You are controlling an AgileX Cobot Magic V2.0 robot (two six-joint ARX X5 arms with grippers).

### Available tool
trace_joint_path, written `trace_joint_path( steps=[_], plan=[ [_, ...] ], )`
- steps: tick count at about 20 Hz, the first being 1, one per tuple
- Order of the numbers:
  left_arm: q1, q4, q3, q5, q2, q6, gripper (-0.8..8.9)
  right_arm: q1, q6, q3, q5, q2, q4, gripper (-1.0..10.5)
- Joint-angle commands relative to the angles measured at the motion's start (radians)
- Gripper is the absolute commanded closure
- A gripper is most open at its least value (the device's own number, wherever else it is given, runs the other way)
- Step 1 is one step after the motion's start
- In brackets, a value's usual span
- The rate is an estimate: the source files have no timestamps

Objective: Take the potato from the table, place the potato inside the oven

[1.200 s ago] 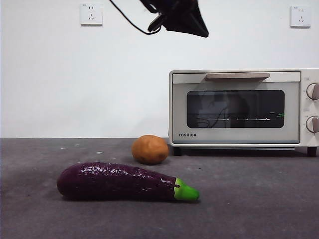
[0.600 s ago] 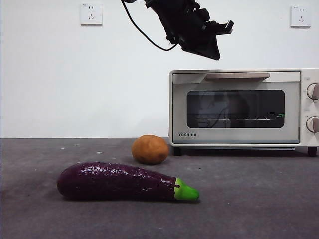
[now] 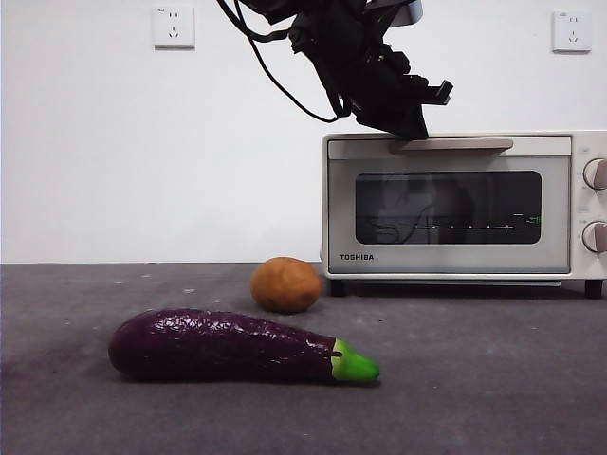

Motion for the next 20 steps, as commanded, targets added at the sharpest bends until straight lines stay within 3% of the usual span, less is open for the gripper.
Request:
trace_joint_path(
  steps=[1,7,20],
  plan=[
    [0.003,-0.027,0.003,-0.001,0.027,0.014,8.21,-0.001,-0.003,0.006,0.0,-0.003,0.007,9.5],
    [0.003,-0.146,0.003,0.06,0.027,-0.007,8.22,-0.001,-0.003,0.006,0.0,-0.003,0.007,9.5],
    [-0.022,-0.323,0.003,0.06,0.027,-0.134,8.21,-0.001,0.01,0.014,-0.004,-0.003,-0.037,9.5]
  ],
)
